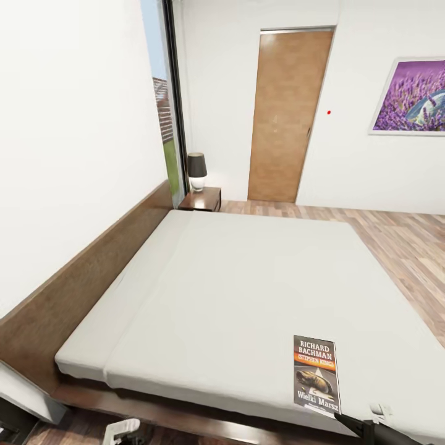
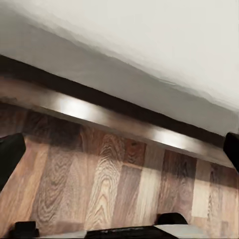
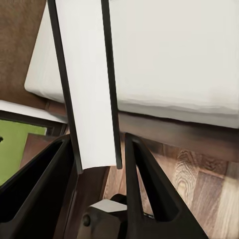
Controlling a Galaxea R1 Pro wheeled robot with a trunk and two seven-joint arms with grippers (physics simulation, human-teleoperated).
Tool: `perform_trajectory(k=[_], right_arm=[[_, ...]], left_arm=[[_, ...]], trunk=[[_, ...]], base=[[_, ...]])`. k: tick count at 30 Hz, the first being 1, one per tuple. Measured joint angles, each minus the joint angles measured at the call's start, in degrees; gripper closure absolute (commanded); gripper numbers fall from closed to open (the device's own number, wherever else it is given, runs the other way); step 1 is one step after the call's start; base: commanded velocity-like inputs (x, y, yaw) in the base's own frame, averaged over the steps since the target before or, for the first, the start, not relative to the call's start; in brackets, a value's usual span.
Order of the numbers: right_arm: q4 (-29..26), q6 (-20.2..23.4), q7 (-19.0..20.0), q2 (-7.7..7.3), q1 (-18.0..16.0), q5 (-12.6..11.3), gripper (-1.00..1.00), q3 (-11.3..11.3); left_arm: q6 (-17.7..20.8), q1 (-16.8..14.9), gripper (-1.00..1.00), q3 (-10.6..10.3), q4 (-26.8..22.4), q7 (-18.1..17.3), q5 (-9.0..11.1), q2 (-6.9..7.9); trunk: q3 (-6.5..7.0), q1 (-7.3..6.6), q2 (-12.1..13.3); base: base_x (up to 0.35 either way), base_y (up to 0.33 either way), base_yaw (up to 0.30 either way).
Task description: In the bedroom, move the book from the bed onto either nightstand, and place the two sandals side by side next to the bed.
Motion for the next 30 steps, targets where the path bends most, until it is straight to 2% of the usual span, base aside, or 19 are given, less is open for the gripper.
perform_trajectory(k=[1,3,7,9,12,17,19,20,23,25,27,30], right_arm=[[0.0,0.0,0.0,0.0,0.0,0.0,1.0,0.0],[0.0,0.0,-0.1,0.0,0.0,0.0,1.0,0.0],[0.0,0.0,-0.1,0.0,0.0,0.0,1.0,0.0],[0.0,0.0,0.0,0.0,0.0,0.0,1.0,0.0],[0.0,0.0,0.0,0.0,0.0,0.0,1.0,0.0],[0.0,0.0,-0.1,0.0,0.0,0.0,1.0,0.0],[0.0,0.0,-0.1,0.0,0.0,0.0,1.0,0.0],[0.0,0.0,0.0,0.0,0.0,0.0,1.0,0.0],[0.0,0.0,0.0,0.0,0.0,0.0,1.0,0.0],[0.0,0.0,0.0,0.0,0.0,0.0,1.0,0.0],[0.0,0.0,0.0,0.0,0.0,0.0,1.0,0.0],[0.0,0.0,0.0,0.0,0.0,0.0,1.0,0.0]], left_arm=[[-0.2,0.0,-1.0,-0.1,0.0,1.7,-1.0,-0.15],[-0.9,0.0,-1.0,-0.2,0.1,6.9,-5.5,-0.57],[-1.0,0.0,-1.0,-0.5,1.8,9.0,-9.3,-0.69],[-2.4,0.0,-1.0,-0.6,5.8,9.4,-11.5,-0.62],[-6.2,0.0,-1.0,-0.7,8.4,9.5,-12.5,-0.68],[-8.0,0.0,-1.0,-2.5,9.3,9.0,-12.8,-1.27],[-8.2,0.0,-1.0,-3.0,9.3,7.0,-12.8,-1.29],[-8.3,0.0,-1.0,-3.1,9.4,4.8,-12.7,-1.24],[-8.2,0.0,-1.0,-2.9,9.4,-6.5,-12.4,-0.13],[-8.1,0.0,-1.0,-2.7,9.4,-11.3,-12.2,0.86],[-8.1,0.0,-1.0,-2.2,9.4,-14.7,-12.1,1.72],[-8.1,0.0,-1.0,-0.8,9.4,-15.9,-12.1,1.89]], trunk=[[0.09,0.0,0.0],[0.28,0.0,0.0],[0.66,0.0,0.0],[0.84,0.0,0.0],[1.12,0.0,0.0],[1.59,0.0,0.0],[1.78,0.0,0.0],[1.88,0.0,0.0],[2.16,0.0,0.0],[2.35,0.0,0.0],[2.53,0.0,0.0],[2.81,0.0,0.0]], base=[[0.0,0.0,0.0],[0.0,0.0,0.0],[0.0,0.0,0.0],[0.0,0.0,0.0],[0.0,0.0,0.0],[0.0,0.0,0.0],[0.0,0.0,0.0],[0.0,0.0,0.0],[0.0,0.0,0.0],[0.0,0.0,0.0],[0.0,0.0,0.0],[0.0,0.0,0.0]])
